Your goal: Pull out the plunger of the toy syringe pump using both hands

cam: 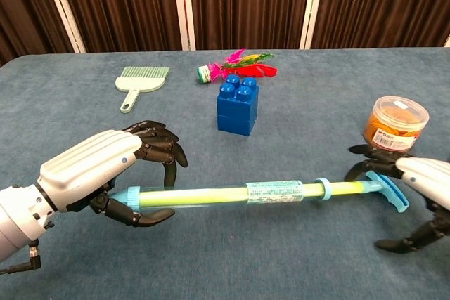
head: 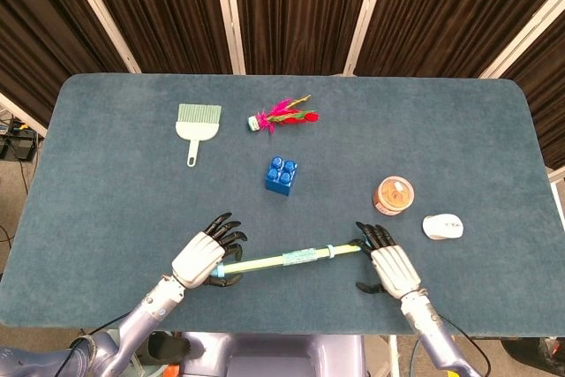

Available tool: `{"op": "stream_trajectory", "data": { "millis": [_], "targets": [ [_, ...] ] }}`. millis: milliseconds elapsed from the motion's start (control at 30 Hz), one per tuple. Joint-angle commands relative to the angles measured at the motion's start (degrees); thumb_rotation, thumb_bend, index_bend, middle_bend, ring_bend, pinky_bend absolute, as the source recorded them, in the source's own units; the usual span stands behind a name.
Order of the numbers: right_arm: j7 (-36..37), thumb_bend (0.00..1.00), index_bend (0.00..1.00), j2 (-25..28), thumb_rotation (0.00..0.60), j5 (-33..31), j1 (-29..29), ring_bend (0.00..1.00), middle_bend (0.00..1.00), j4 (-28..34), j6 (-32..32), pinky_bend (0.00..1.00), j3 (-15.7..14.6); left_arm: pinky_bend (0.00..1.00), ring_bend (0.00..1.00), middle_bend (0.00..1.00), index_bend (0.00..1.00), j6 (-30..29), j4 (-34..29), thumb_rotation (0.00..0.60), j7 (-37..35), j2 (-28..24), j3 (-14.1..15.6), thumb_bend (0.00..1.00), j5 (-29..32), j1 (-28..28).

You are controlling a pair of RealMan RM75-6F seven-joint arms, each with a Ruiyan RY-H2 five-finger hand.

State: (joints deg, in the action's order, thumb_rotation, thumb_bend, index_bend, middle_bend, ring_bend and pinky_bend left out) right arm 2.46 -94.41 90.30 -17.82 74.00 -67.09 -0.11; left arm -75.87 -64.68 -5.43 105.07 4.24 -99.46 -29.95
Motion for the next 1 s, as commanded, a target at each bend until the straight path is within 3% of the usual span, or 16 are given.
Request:
{"op": "stream_trajectory", "data": {
  "millis": [33, 200, 300, 567, 667, 1000],
  "targets": [
    [-0.19, 0.19, 0.26, -1.12, 0.600, -0.14, -0.83, 0.00, 0.00, -0.61, 0.63, 0.00, 0.31, 0.06, 0.13, 0.29, 0.70, 0.15, 0.17, 0.600, -0.23, 0.06, -0.05, 0.43, 0.11, -0.04],
    [-1.03, 0.19, 0.26, -2.45, 0.600, -0.85, -1.51, 0.00, 0.00, -0.99, 1.61, 0.00, 0.34, 0.06, 0.13, 0.29, 0.71, 0.43, 0.67, 0.600, -0.51, 0.20, -0.29, 0.43, 0.24, -0.28],
    [-1.16, 0.21, 0.33, -3.09, 0.600, -1.31, -1.92, 0.00, 0.00, -1.45, 2.61, 0.00, 0.14, 0.06, 0.13, 0.29, 0.71, 0.75, 0.93, 0.600, -0.67, 0.33, -0.46, 0.43, 0.41, -0.47],
    [-2.87, 0.36, 0.70, -5.13, 0.600, -2.01, -2.22, 0.00, 0.11, -4.35, 1.46, 0.00, 0.94, 0.06, 0.13, 0.30, 0.71, -0.12, 1.00, 0.600, -1.57, 0.14, -0.53, 0.43, 0.09, -0.48],
    [-3.49, 0.42, 0.79, -4.88, 0.600, -1.87, -2.18, 0.00, 0.15, -5.45, 0.25, 0.00, 1.25, 0.06, 0.13, 0.30, 0.71, -0.95, 0.54, 0.600, -1.84, -0.43, -0.30, 0.43, -0.34, -0.28],
    [-2.53, 0.46, 0.84, -2.47, 0.600, -3.43, -1.68, 0.00, 0.19, -5.91, -0.77, 0.00, 1.96, 0.06, 0.14, 0.31, 0.71, -4.41, -2.26, 0.600, -1.89, -2.44, 0.64, 0.43, -2.43, 0.66]
  ]
}}
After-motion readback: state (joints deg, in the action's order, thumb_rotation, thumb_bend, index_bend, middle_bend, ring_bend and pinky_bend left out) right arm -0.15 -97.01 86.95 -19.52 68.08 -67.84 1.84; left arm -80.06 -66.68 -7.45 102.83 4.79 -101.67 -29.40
